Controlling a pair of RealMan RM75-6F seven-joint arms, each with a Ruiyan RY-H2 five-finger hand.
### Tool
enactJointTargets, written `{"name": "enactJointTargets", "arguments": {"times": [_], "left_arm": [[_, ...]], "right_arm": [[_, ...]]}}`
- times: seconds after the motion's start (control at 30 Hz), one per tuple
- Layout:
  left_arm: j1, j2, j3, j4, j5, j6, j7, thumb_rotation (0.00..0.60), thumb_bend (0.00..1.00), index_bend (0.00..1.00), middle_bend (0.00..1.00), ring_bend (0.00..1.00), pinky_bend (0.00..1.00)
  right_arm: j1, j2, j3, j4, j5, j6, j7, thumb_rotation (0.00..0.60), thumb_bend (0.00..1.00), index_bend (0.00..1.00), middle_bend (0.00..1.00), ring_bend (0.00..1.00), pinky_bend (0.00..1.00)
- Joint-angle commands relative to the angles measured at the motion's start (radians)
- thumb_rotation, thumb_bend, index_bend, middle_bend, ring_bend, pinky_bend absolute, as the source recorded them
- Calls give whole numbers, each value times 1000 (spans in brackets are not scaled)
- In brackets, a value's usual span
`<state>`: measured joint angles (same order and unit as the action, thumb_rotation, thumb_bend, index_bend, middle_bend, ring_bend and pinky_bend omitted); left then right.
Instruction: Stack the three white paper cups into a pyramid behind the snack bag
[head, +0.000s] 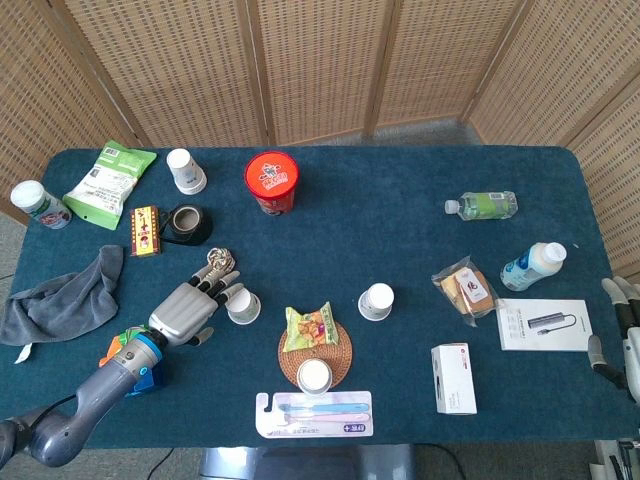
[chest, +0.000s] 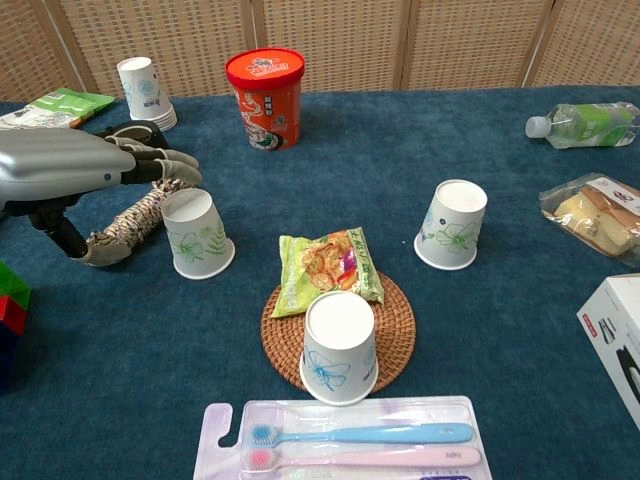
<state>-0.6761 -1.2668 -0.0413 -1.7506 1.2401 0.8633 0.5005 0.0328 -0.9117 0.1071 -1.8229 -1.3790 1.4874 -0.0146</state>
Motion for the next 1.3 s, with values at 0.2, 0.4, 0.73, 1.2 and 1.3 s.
{"name": "enactJointTargets", "arguments": {"times": [0.2, 0.4, 0.73, 1.2, 1.3], "left_arm": [[-22, -29, -3, 24, -5, -23, -53, 583, 418, 0, 0, 0, 27], [-39, -73, -3, 57, -3, -43, -98, 600, 418, 0, 0, 0, 205], [-36, -140, -10, 117, 38, 29, -98, 600, 427, 86, 0, 0, 375], [-56, -170, -6, 173, 45, 21, -94, 600, 489, 311, 63, 146, 563], [-59, -175, -9, 181, 44, 22, -98, 600, 502, 362, 134, 205, 595]], "right_arm": [[-4, 3, 0, 2, 5, 2, 4, 600, 531, 0, 0, 0, 0], [-9, 4, -1, 2, 10, 5, 6, 600, 530, 0, 0, 0, 0], [-17, 8, -1, 2, 15, 10, 13, 600, 531, 0, 0, 0, 0], [-21, 8, -1, -4, 25, 9, 12, 599, 532, 0, 0, 0, 0], [-23, 8, -1, -3, 28, 9, 14, 600, 532, 0, 0, 0, 0]]}}
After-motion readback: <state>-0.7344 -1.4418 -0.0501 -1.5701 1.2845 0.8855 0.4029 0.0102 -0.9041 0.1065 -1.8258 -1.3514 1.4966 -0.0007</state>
